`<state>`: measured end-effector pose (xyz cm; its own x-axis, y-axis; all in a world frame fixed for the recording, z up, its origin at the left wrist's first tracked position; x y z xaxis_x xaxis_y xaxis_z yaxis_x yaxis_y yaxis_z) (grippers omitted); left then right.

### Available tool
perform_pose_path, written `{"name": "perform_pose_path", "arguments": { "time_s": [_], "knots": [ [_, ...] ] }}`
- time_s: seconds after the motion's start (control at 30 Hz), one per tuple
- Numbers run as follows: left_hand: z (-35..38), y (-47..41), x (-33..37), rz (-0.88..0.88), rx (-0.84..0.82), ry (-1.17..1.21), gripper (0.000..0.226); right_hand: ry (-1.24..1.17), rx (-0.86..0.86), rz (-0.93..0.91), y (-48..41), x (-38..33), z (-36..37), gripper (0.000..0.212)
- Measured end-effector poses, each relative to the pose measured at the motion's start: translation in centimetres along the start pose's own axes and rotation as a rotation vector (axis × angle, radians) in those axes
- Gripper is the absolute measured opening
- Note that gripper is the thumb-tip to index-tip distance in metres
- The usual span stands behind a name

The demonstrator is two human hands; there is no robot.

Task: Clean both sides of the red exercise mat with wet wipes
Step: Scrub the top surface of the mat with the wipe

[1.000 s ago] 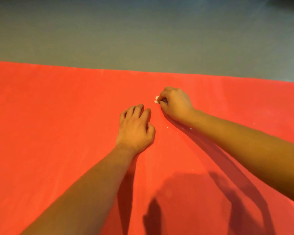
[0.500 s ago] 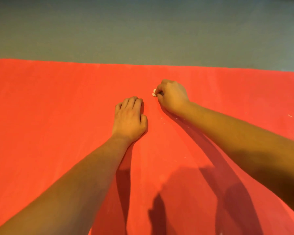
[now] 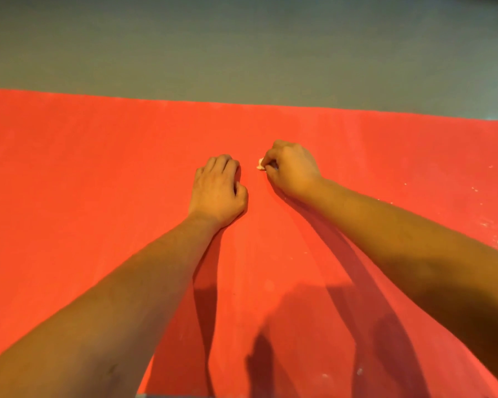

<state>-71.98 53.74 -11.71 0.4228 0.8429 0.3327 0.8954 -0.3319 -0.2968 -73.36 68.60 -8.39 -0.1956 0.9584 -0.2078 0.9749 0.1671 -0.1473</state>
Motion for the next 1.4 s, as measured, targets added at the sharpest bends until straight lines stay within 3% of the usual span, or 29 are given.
{"name": "perform_pose_path", "arguments": {
  "time_s": [0.13, 0.37, 0.6, 0.7, 0.83, 1.07, 1.13, 1.3, 1.4],
  "knots": [
    [0.0, 0.0, 0.0, 0.015, 0.012, 0.011, 0.035, -0.006, 0.021, 0.029, 2.5, -1.4, -0.1, 0.020],
    [0.2, 0.0, -0.1, 0.002, 0.024, 0.015, 0.037, -0.045, -0.038, -0.279, 12.6, -5.8, -0.5, 0.018],
    [-0.2, 0.1, 0.1, 0.041, 0.030, 0.050, 0.035, 0.120, -0.001, -0.018, 2.6, -0.9, -0.1, 0.022],
    [-0.1, 0.1, 0.0, 0.040, 0.010, 0.043, 0.030, 0.149, -0.030, 0.011, 3.0, -1.6, -0.1, 0.022],
    [-0.1, 0.2, 0.2, 0.055, -0.019, 0.025, 0.027, 0.087, -0.070, -0.088, 9.3, -4.9, -0.5, 0.020],
    [0.2, 1.9, 0.9, 0.012, -0.160, -0.014, 0.043, -0.005, -0.136, -0.334, 21.2, -10.1, -1.2, 0.010],
    [-0.3, 2.5, 1.2, 0.003, -0.221, -0.028, 0.039, 0.029, -0.137, -0.297, 19.6, -9.4, -1.1, 0.014],
    [-1.6, 6.3, 2.8, 0.008, -0.340, -0.060, 0.034, 0.107, -0.108, 0.009, 13.3, -6.0, -1.3, 0.022],
    [-2.0, 8.6, 3.5, -0.005, -0.380, -0.052, 0.038, 0.116, -0.139, 0.034, 14.3, -6.5, -1.1, 0.022]
  ]
}}
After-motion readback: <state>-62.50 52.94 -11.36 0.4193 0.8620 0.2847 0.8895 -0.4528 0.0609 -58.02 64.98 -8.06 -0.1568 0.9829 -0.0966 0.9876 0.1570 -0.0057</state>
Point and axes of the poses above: each hand's wrist, its own y-axis away from the middle knuckle, its own z-axis out of the palm, x = y × z, the point moved 9 cm from there along -y, towards the middle knuckle, and after that the axes turned 5 degrees about y, right-handed, at the moved point
